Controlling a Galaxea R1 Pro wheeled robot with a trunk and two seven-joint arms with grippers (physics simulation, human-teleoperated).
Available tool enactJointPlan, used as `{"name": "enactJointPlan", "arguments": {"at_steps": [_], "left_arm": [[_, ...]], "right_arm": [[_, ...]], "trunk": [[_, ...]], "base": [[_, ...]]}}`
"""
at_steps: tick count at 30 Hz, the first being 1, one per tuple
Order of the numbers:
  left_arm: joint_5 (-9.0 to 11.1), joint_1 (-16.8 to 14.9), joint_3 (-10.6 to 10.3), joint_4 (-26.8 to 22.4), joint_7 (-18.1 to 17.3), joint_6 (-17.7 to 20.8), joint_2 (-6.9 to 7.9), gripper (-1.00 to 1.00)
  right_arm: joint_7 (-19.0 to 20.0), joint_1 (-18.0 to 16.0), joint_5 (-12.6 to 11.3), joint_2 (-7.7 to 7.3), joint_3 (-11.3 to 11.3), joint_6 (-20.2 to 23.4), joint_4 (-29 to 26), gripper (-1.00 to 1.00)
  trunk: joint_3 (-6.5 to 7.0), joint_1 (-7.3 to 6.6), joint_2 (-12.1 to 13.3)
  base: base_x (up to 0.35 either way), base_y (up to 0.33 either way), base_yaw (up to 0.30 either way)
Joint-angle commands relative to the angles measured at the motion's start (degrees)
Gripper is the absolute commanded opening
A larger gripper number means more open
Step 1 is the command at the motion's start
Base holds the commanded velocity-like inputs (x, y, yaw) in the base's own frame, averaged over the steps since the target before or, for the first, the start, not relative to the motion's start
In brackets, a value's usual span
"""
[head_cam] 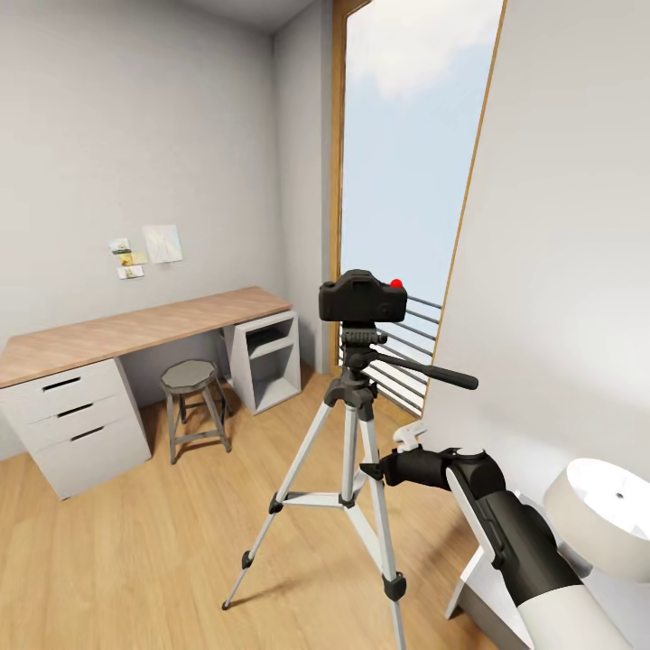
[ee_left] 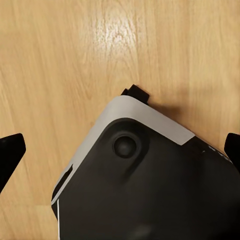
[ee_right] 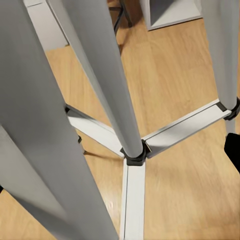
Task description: Attach the digital camera to the camera tripod in the bedroom.
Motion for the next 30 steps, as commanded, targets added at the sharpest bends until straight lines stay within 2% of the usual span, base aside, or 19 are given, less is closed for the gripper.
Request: {"name": "enactJointPlan", "arguments": {"at_steps": [1,23,28,30], "left_arm": [[0.05,-0.05,-0.04,-0.01,0.16,0.17,0.0,1.0],[0.05,-0.06,-0.06,-0.01,0.1,0.15,-0.01,1.0],[0.14,-0.05,-0.01,0.02,0.14,0.18,-0.13,1.0],[0.14,-0.05,-0.01,0.04,0.14,0.18,-0.16,1.0]], "right_arm": [[0.06,-0.05,-0.07,-0.03,0.06,0.29,-0.06,1.0],[0.06,-0.05,-0.17,-0.01,0.01,0.25,-0.13,1.0],[1.68,0.01,-0.29,-1.63,-0.06,1.85,-0.13,1.0],[1.01,0.03,-0.1,-0.97,-0.04,1.52,0.52,1.0]], "trunk": [[-0.07,0.01,-0.06],[-0.07,0.01,-0.06],[-0.07,0.01,-0.06],[-0.07,0.01,-0.06]], "base": [[0.0,0.0,0.0],[-0.023,0.005,0.0],[0.0,0.0,0.0],[0.0,0.0,0.0]]}}
